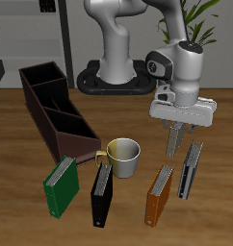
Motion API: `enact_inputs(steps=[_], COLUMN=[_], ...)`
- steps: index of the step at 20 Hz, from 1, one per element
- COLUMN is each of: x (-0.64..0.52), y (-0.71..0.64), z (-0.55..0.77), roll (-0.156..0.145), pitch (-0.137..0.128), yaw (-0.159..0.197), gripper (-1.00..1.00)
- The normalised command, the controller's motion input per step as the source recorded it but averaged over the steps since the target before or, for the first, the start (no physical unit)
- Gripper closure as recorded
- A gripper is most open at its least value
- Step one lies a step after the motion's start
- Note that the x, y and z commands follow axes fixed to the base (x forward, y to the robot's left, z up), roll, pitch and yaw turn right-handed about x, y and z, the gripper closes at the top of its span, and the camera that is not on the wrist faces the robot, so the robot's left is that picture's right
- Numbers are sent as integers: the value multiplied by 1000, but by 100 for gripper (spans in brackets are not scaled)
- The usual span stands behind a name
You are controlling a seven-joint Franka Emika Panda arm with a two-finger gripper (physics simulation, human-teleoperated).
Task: Place the yellow book into the right desk caddy's back compartment
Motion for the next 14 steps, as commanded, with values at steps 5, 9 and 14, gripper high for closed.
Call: enact_inputs(steps=[5,9,14], x=[16,26,11], y=[-46,-100,-188], z=[-50,45,265], roll=[7,19,46], pitch=[7,-7,-28], yaw=[-2,10,70], gripper=[100,100,100])
